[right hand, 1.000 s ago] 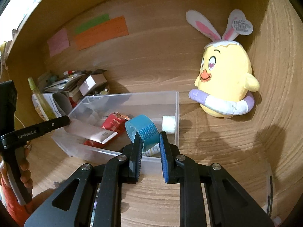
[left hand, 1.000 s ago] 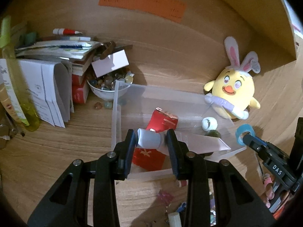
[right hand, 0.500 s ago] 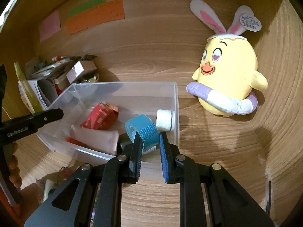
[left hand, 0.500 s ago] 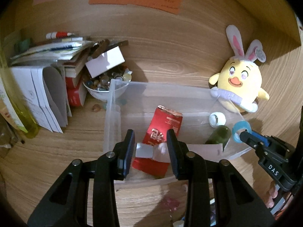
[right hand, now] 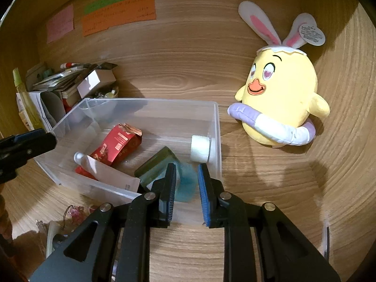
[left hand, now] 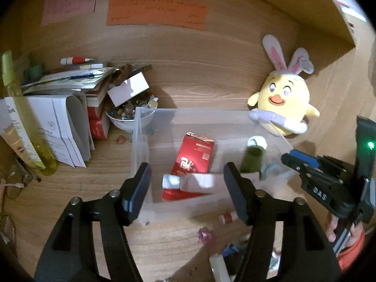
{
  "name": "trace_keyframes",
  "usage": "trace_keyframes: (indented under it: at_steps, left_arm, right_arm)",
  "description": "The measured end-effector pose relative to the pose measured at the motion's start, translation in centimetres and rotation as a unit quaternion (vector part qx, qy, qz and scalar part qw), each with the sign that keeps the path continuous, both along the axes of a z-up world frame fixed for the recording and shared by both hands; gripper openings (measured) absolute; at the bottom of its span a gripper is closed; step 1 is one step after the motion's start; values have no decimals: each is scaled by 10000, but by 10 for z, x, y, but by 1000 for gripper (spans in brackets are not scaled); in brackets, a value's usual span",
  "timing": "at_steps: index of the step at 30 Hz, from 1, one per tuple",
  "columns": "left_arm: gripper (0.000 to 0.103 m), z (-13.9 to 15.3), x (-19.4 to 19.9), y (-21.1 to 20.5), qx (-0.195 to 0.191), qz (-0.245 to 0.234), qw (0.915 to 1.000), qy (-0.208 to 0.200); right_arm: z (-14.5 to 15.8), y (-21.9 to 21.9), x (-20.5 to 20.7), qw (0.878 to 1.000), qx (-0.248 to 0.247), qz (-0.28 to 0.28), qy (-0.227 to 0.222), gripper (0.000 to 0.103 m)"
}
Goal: Organize objects
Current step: 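Withdraw both tools from the box toward the remaining pile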
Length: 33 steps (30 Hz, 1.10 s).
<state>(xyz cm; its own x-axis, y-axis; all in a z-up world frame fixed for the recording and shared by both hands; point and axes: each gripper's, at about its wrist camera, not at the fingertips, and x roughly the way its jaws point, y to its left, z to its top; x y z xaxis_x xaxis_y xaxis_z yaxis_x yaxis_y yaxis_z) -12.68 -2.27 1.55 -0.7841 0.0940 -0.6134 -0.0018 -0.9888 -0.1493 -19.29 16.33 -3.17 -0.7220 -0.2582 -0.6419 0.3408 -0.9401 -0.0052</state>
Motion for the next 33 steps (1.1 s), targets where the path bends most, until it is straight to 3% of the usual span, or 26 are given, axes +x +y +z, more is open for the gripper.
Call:
trace_keyframes:
  at_steps: [2, 13, 20, 33]
  left_arm:
    - [70, 0, 6, 0, 15, -38, 10000, -12]
    - [71, -9, 38, -12, 159, -49, 9995, -254]
    - [72, -24, 59, -16, 132, -8, 9987, -485]
    - [72, -58, 95, -9, 98, -219, 9948, -994]
  right_arm:
    - [1, 1, 1, 10000, -37, 2, -10, 26]
    - [7, 4, 17, 10000, -81, 24, 52, 32]
    - [10, 6, 42, 9998, -154, 130, 80, 47]
    - [-13, -4, 97, 9967, -360, 615, -392, 50]
